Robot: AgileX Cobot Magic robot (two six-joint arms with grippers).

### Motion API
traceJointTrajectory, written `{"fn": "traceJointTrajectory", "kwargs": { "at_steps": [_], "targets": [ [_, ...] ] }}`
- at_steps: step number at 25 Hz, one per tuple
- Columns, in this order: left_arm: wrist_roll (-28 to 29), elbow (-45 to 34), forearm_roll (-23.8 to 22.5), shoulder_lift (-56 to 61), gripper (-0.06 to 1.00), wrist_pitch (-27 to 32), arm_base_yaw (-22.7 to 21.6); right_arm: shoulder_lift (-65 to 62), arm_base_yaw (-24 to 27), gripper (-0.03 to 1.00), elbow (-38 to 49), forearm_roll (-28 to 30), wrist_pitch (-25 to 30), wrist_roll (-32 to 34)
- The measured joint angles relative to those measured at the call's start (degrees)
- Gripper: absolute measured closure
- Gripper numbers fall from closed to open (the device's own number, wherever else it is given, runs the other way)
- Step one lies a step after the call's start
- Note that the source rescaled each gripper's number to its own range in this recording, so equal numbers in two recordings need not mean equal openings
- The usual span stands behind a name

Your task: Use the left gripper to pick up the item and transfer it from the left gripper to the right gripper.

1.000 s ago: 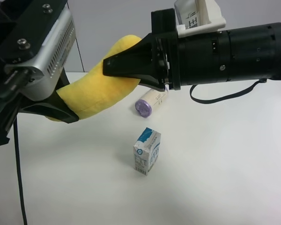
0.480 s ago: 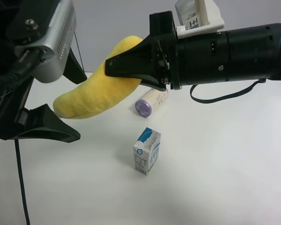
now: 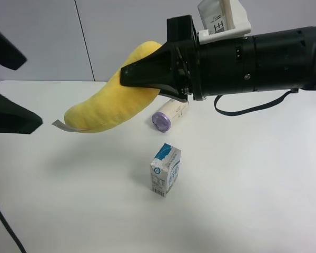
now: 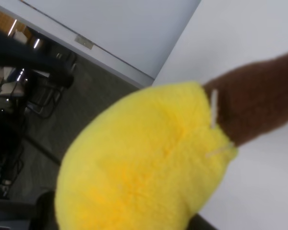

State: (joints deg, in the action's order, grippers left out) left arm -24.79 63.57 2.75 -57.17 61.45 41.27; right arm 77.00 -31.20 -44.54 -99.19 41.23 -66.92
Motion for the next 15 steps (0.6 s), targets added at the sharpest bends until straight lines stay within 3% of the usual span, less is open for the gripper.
{"fn": "traceJointTrajectory", "kwargs": {
  "at_steps": [3,5,15],
  "targets": [
    [7.4,-1.48,-0.32,7.23,-0.05,2.61,0.0,0.0,0.0,0.97,0.0,0.0,-0.96,0.0],
    [9.08,-2.86,-0.32,9.49,-0.05,2.92,0.0,0.0,0.0,0.97,0.0,0.0,-1.14,0.0],
    [20.65,-23.64,-0.4,32.06,-0.05,4.3,0.11,0.0,0.0,0.97,0.0,0.0,-1.14,0.0]
  ]
}}
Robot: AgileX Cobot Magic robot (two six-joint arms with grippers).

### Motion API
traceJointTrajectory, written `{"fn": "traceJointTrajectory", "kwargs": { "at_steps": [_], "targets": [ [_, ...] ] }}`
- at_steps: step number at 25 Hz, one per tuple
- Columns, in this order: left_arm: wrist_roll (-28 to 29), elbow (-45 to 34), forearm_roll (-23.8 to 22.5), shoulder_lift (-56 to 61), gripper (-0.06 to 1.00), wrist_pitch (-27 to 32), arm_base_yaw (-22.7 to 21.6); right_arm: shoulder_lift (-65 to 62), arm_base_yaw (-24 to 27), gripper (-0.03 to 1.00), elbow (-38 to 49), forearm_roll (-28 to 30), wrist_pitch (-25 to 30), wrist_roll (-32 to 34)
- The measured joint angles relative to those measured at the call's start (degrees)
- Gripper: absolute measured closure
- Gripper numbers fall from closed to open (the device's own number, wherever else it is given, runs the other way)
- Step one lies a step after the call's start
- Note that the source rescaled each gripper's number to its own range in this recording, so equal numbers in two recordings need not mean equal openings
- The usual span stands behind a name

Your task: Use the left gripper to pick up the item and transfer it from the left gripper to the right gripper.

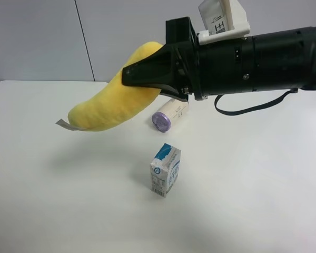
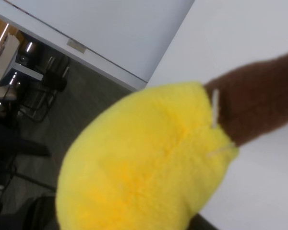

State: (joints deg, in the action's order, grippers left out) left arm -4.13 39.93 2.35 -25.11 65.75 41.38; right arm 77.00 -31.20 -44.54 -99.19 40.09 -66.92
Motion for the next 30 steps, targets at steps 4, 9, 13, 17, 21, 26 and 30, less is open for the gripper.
{"fn": "traceJointTrajectory", "kwargs": {
  "at_steps": [4,9,13,17,21,26,30],
  "targets": [
    [1.9,-6.35,0.0,8.35,-0.05,-0.18,0.0,0.0,0.0,0.97,0.0,0.0,-0.02,0.0],
    [2.65,-9.09,0.0,18.74,-0.05,-2.86,0.06,0.0,0.0,0.97,0.0,0.0,-0.07,0.0],
    [3.36,-10.59,0.22,25.05,-0.05,-4.06,0.06,0.0,0.0,0.97,0.0,0.0,-0.13,0.0],
    [3.71,-10.84,0.22,25.44,-0.05,-4.93,0.06,0.0,0.0,0.97,0.0,0.0,-0.13,0.0],
    [3.76,-10.84,0.22,25.44,-0.05,-4.99,0.06,0.0,0.0,0.97,0.0,0.42,-0.19,0.0],
    [3.76,-10.84,0.22,25.44,-0.05,-4.99,-3.21,0.0,0.72,0.97,0.0,0.96,-1.11,0.24],
    [3.76,-10.84,0.17,25.44,-0.05,-4.99,-12.61,0.0,5.23,0.97,0.0,1.69,-0.78,1.99]
  ]
}}
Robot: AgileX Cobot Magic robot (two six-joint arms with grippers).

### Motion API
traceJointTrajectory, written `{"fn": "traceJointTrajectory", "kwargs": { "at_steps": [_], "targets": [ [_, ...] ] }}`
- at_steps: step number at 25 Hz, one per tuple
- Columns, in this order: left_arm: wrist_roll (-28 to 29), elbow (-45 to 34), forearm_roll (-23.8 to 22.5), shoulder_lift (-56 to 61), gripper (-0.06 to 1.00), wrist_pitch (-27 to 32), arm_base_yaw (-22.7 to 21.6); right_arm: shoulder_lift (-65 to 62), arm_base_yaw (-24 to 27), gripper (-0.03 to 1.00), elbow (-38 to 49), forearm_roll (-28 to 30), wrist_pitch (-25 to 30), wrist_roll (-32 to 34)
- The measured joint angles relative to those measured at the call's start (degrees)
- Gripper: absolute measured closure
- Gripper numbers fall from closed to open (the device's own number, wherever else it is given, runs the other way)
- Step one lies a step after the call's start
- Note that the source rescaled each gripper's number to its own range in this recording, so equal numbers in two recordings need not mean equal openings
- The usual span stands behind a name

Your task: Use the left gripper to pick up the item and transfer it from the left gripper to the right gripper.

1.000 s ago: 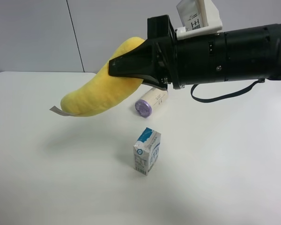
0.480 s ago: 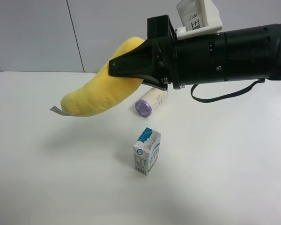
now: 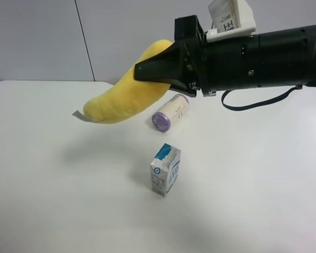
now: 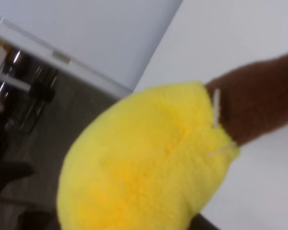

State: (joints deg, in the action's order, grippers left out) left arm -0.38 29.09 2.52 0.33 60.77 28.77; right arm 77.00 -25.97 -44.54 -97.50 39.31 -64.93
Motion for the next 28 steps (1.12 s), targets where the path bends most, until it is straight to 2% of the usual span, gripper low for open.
{"fn": "traceJointTrajectory", "kwargs": {
  "at_steps": [4,8,11,15,20,28],
  "targets": [
    [0.0,0.0,0.06,0.0,-0.05,-0.02,-11.35,0.0,7.35,0.97,0.0,5.96,0.74,5.02],
    [0.02,0.0,0.06,0.0,-0.05,-0.02,-20.79,0.0,15.41,0.97,0.0,17.61,2.06,12.16],
    [0.02,0.0,0.1,0.0,-0.05,-0.02,-26.04,0.0,22.04,0.97,0.0,26.3,4.6,17.25],
    [0.02,0.0,0.1,0.0,-0.05,-0.02,-27.96,0.0,29.7,0.97,0.0,35.63,7.5,21.72],
    [0.02,0.0,0.1,0.0,-0.05,-0.02,-28.13,2.53,33.71,0.97,0.0,44.5,7.97,24.31],
    [0.02,0.0,0.1,0.0,-0.05,-0.02,-28.2,13.69,34.05,0.97,0.0,46.25,7.88,22.91]
  ]
}}
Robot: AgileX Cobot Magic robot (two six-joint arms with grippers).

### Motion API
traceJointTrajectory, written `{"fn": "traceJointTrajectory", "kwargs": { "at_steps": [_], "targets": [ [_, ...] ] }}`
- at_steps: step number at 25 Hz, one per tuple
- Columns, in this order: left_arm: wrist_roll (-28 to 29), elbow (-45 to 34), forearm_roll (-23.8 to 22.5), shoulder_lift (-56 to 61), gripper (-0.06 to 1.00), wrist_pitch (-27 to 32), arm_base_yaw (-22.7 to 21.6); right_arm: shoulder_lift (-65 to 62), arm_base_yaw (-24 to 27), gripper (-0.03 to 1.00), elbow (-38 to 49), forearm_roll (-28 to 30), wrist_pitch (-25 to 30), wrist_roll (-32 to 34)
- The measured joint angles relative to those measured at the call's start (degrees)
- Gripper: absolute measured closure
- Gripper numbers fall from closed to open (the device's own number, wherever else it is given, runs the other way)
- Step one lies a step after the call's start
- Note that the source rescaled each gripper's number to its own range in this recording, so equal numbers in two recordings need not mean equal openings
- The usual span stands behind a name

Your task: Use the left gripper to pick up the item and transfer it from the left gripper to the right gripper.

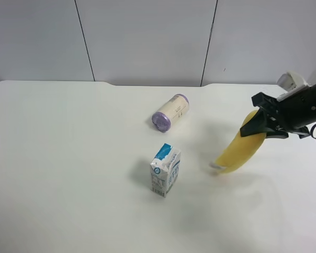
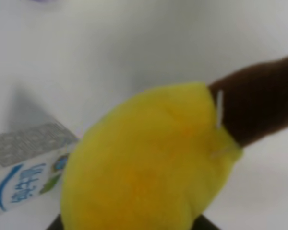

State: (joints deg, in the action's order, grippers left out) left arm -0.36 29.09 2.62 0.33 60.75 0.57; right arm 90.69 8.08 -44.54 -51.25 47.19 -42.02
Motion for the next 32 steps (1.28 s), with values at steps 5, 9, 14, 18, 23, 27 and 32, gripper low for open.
{"fn": "traceJointTrajectory", "kwargs": {
  "at_steps": [5,9,14,18,23,27,32],
  "targets": [
    [0.0,0.0,0.0,0.0,-0.05,0.0,0.0,3.93,0.0,0.97,-0.13,-0.11,-3.07,-1.54],
    [0.0,0.0,0.0,0.0,-0.05,0.0,0.0,4.3,0.0,0.94,-0.2,-0.17,-7.77,-1.59],
    [0.0,0.0,0.0,0.0,-0.05,0.0,0.0,4.3,0.0,0.21,-0.2,-0.22,-10.63,-1.59],
    [0.0,0.0,0.0,0.0,-0.05,0.0,0.0,4.3,0.0,0.0,-0.2,-0.22,-11.01,-1.59],
    [0.0,0.0,0.0,0.0,-0.05,0.0,0.0,1.81,0.04,-0.03,-0.2,-0.22,-10.49,-1.59],
    [0.0,0.0,0.02,0.0,-0.05,0.0,0.0,-3.1,0.04,-0.03,-0.2,0.44,-7.8,-0.58],
    [0.0,0.0,0.02,0.0,-0.05,-0.05,0.0,-12.34,0.04,-0.03,-0.2,6.88,-3.12,4.98]
  ]
}}
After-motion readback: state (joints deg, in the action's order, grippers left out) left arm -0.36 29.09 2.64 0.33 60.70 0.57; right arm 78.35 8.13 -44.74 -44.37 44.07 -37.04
